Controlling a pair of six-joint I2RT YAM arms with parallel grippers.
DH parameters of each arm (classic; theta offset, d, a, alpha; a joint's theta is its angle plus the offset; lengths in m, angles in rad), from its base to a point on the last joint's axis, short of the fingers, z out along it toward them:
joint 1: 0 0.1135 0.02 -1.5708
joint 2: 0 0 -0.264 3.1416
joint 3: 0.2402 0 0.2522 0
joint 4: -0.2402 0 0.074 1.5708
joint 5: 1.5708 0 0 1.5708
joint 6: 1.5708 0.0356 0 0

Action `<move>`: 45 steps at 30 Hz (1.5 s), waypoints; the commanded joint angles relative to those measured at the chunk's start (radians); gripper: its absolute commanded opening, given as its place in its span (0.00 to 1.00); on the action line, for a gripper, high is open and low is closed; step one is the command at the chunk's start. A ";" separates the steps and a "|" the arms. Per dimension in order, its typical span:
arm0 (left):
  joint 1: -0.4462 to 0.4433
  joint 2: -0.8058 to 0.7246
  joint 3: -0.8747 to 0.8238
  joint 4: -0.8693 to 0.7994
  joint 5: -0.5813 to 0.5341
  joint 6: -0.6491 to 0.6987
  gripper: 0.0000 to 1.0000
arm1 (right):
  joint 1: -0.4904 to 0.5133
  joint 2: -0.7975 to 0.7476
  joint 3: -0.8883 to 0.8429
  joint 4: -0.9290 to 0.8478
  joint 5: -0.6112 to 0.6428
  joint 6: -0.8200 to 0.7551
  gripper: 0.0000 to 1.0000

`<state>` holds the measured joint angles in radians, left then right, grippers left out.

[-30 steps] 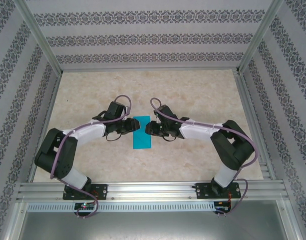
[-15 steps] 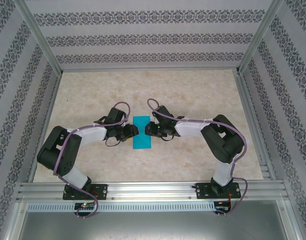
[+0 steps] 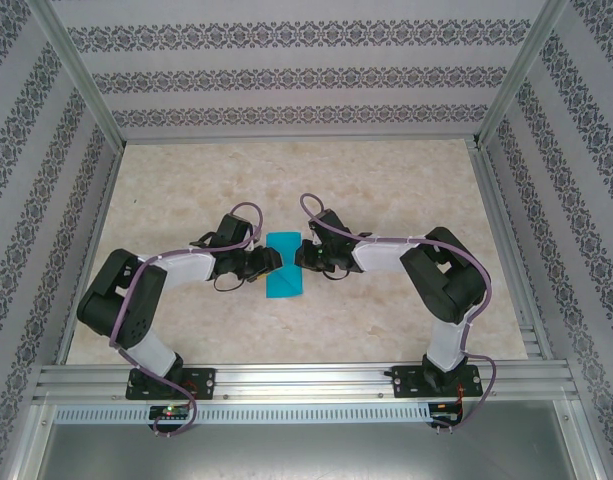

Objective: Fold a paper plane with a square sheet of paper (pick it up from the middle)
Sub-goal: Fold the triangle a second time at the center of the table, then turn over the paper at the center of the table.

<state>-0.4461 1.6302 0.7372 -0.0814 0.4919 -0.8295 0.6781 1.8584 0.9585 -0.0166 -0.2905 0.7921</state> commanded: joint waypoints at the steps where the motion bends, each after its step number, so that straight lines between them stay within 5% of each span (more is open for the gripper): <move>1: -0.007 0.021 -0.005 0.074 0.044 -0.025 0.46 | -0.009 -0.004 -0.020 0.050 -0.009 0.026 0.10; 19: -0.006 0.100 0.019 0.144 0.089 -0.026 0.35 | -0.021 -0.004 -0.041 0.066 -0.027 0.041 0.12; 37: -0.006 0.068 0.069 0.077 0.012 0.054 0.04 | -0.067 -0.322 -0.113 -0.119 0.140 -0.018 0.65; 45: -0.009 -0.135 0.238 -0.382 -0.208 0.260 0.02 | -0.095 -0.490 -0.164 -0.199 0.272 -0.050 0.85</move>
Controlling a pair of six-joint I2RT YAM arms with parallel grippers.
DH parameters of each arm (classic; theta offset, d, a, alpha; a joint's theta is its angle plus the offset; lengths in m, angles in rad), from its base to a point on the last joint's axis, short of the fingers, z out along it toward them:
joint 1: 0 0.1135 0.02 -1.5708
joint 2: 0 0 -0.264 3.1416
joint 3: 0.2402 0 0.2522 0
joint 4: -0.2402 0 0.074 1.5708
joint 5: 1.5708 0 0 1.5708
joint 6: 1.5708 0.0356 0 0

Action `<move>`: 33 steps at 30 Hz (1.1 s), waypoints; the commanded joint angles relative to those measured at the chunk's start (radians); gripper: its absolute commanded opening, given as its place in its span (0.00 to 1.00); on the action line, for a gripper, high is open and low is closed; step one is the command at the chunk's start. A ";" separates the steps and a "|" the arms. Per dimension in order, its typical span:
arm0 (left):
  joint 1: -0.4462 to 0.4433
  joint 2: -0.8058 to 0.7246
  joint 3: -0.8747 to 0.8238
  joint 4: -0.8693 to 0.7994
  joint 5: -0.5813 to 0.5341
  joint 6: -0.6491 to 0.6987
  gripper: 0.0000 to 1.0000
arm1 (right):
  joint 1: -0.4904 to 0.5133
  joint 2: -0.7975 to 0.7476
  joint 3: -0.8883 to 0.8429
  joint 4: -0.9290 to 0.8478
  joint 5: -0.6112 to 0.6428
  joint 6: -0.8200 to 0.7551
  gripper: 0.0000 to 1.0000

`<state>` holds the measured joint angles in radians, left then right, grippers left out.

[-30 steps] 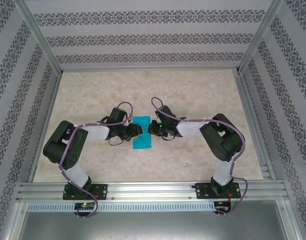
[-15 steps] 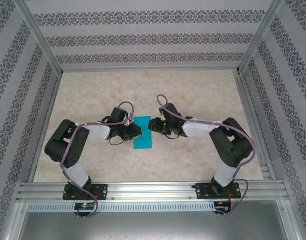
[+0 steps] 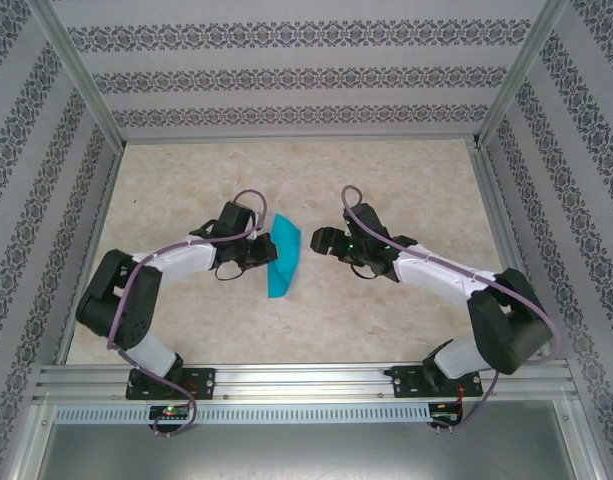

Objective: Fold a paper plane with a square sheet of paper (pick it up from the middle)
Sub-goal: Turn over the paper at the center of the table.

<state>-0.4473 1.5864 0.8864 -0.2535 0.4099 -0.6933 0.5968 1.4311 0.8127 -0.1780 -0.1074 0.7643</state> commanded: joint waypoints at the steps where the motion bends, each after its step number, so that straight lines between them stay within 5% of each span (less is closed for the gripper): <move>1: -0.008 -0.114 0.115 -0.263 -0.154 0.146 0.02 | -0.017 -0.080 -0.022 -0.045 0.102 -0.022 0.86; 11: -0.042 -0.156 0.368 -0.593 -0.482 0.318 0.03 | -0.052 -0.142 -0.061 -0.071 0.124 -0.020 0.88; 18: -0.164 0.035 0.534 -0.760 -0.955 0.331 0.04 | -0.089 -0.172 -0.093 -0.099 0.155 0.001 0.89; 24: -0.257 0.265 0.634 -0.841 -1.226 0.297 0.04 | -0.152 -0.213 -0.132 -0.128 0.167 0.017 0.92; 29: -0.328 0.433 0.727 -0.852 -1.267 0.301 0.04 | -0.182 -0.272 -0.169 -0.137 0.205 0.012 0.98; 33: -0.378 0.517 0.754 -0.804 -1.165 0.307 0.04 | -0.221 -0.323 -0.182 -0.176 0.228 0.015 0.98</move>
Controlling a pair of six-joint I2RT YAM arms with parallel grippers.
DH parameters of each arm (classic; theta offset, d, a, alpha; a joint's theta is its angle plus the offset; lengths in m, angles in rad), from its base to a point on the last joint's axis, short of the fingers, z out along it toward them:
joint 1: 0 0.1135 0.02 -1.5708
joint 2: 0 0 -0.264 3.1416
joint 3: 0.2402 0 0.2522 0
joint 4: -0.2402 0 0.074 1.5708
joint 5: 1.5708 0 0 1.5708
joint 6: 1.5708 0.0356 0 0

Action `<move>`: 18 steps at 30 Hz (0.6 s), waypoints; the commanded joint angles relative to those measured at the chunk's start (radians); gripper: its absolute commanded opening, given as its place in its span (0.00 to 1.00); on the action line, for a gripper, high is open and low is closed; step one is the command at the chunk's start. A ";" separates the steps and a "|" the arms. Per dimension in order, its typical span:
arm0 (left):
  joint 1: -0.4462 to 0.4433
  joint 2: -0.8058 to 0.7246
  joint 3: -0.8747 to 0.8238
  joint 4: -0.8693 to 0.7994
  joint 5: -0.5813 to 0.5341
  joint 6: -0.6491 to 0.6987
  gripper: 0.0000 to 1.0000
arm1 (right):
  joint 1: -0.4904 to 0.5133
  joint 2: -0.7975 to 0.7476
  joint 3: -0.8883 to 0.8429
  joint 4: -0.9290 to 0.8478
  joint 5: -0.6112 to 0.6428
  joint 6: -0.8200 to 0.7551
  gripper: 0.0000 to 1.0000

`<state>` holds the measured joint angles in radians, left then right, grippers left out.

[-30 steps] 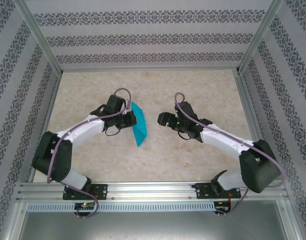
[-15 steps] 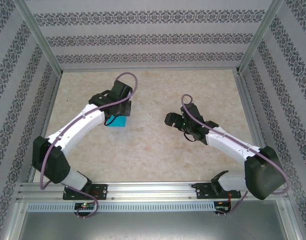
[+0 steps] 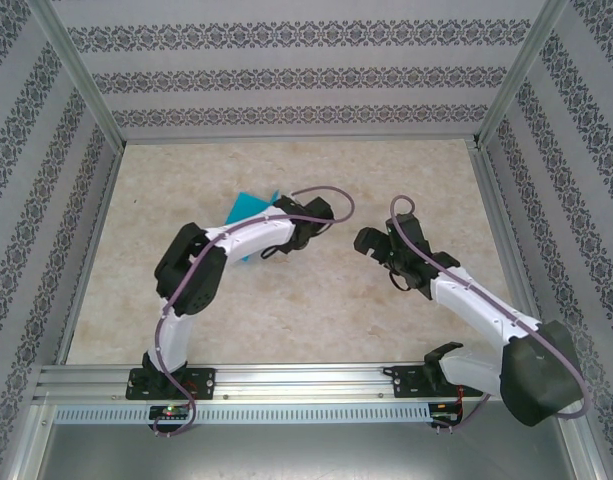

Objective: Fold a paper plane with a square sheet of paper (pick it up from the middle)
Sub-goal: Turn over the paper at the center of the table.

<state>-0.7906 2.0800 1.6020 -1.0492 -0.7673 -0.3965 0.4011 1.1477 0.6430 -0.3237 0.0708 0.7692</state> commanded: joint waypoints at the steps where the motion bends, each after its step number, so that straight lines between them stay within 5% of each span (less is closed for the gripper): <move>1: -0.041 0.037 0.039 0.000 0.043 0.006 0.04 | -0.037 -0.048 -0.013 -0.040 0.045 0.011 0.98; 12: -0.066 0.088 -0.005 0.094 0.279 -0.042 0.11 | -0.087 -0.116 -0.027 -0.082 0.065 0.012 0.98; 18: -0.067 0.062 -0.007 0.114 0.335 -0.044 0.30 | -0.093 -0.106 -0.022 -0.086 0.054 0.015 0.98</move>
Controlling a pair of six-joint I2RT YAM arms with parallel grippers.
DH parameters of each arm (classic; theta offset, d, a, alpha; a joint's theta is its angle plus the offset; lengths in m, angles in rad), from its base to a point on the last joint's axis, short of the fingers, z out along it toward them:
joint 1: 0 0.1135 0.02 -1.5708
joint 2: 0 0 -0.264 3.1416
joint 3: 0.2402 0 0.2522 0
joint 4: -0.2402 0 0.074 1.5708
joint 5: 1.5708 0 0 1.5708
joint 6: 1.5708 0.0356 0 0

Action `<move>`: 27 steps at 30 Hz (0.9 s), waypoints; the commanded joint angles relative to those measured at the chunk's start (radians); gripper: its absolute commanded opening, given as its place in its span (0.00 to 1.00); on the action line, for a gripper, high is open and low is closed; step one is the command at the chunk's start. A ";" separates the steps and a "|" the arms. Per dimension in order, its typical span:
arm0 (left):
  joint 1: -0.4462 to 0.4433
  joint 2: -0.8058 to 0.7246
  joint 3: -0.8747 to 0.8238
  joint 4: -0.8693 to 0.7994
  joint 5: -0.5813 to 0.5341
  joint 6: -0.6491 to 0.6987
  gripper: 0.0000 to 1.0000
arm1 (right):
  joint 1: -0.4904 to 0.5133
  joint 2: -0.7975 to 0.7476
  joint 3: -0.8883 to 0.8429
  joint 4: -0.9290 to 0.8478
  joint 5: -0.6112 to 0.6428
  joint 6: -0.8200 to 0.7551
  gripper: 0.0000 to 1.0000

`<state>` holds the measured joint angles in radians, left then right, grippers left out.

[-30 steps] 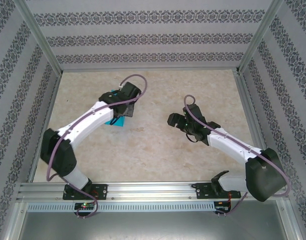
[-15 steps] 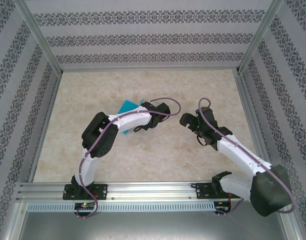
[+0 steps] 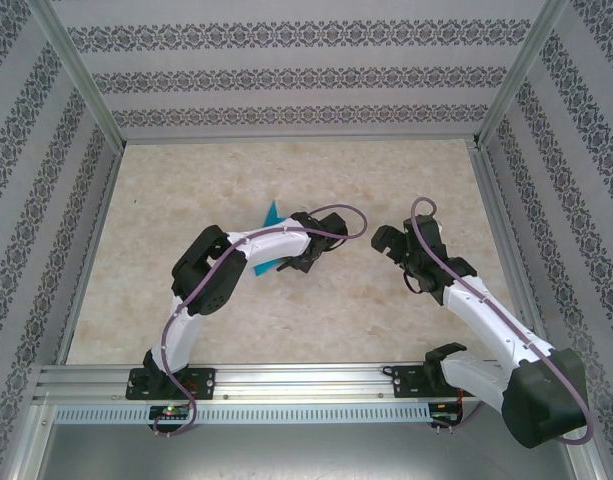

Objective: Fold a paper plane with a square sheet of paper (pick it up from the middle)
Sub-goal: Turn over the paper at the center of the table, then rotate the paper at the center of the table.

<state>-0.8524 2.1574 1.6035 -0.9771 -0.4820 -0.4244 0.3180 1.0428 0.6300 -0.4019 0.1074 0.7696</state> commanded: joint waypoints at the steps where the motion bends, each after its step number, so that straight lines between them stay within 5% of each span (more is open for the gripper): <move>1: -0.004 -0.030 -0.007 0.046 0.075 -0.016 0.34 | -0.009 0.001 -0.006 -0.010 0.015 0.016 0.98; 14: 0.052 -0.471 -0.201 0.280 0.481 -0.041 0.73 | 0.000 0.155 0.125 0.026 -0.151 -0.065 0.98; 22: 0.324 -0.739 -0.526 0.433 0.530 -0.176 0.92 | 0.234 0.376 0.294 0.108 -0.169 -0.075 0.97; 27: 0.496 -0.810 -0.710 0.553 0.674 -0.259 1.00 | 0.398 0.612 0.475 0.132 -0.225 -0.037 0.80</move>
<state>-0.4061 1.3834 0.9520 -0.5373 0.0845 -0.6041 0.6590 1.5684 1.0309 -0.3130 -0.0681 0.7128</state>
